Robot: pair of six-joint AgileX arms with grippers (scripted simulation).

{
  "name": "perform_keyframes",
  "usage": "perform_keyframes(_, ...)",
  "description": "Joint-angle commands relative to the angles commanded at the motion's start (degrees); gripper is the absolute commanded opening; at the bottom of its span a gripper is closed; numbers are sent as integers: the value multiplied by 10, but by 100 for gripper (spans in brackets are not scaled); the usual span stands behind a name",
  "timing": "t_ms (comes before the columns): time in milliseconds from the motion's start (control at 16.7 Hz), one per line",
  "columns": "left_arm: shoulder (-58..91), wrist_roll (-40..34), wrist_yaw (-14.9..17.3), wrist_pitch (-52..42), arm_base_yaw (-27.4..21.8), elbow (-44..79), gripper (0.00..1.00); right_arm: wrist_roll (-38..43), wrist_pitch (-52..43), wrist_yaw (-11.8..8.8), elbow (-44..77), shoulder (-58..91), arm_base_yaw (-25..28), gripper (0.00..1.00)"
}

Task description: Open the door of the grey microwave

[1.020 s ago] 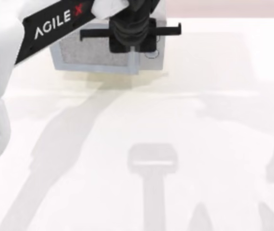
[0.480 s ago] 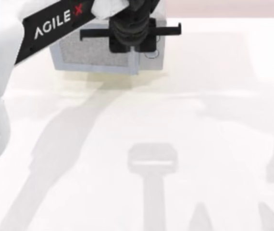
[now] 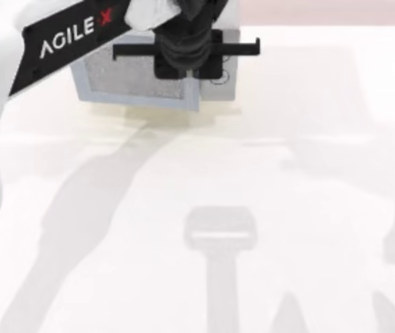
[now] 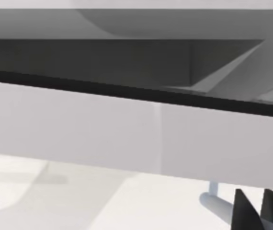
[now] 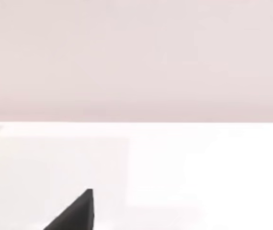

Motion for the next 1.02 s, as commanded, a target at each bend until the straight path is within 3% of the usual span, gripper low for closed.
perform_keyframes(1020,-31,29,11,25,3,-46,0,0,0,0,0,0,0,100)
